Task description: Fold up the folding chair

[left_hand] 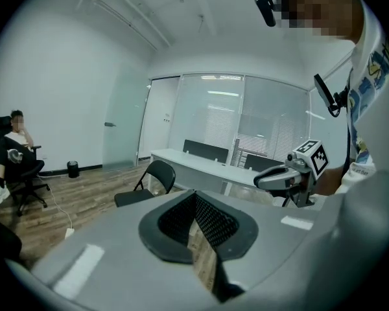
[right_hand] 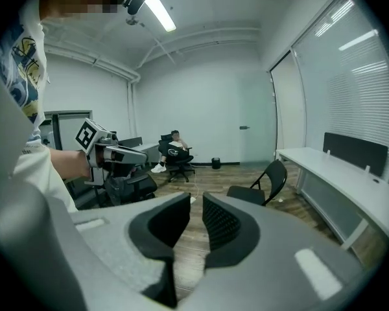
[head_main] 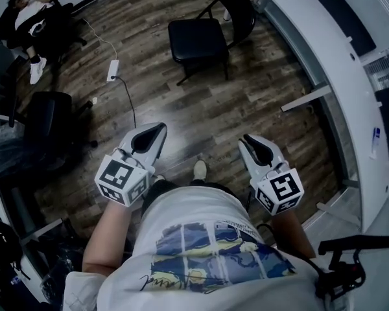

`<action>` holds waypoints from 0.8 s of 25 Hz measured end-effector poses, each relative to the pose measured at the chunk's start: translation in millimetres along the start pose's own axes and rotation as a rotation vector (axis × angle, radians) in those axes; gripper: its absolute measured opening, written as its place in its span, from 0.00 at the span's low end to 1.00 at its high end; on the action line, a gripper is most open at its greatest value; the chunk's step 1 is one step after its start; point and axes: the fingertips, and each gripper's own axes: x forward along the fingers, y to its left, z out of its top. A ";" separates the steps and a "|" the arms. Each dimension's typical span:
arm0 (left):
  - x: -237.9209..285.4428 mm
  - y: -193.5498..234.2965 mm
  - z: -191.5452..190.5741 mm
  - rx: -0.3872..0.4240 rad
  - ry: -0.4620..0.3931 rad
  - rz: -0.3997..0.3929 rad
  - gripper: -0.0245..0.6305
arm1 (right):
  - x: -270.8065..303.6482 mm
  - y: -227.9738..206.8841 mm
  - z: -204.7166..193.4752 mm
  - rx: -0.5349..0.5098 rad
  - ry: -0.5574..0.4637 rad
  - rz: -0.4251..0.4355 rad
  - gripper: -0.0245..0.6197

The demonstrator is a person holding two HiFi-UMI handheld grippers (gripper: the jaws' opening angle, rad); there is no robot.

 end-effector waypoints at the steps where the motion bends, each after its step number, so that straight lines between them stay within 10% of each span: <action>1: 6.3 -3.3 0.9 -0.001 -0.001 0.009 0.04 | -1.9 -8.1 -2.4 -0.010 0.002 -0.003 0.11; 20: 76.3 -3.3 14.9 -0.004 0.038 0.023 0.05 | 2.2 -84.5 -8.0 0.021 0.023 -0.035 0.16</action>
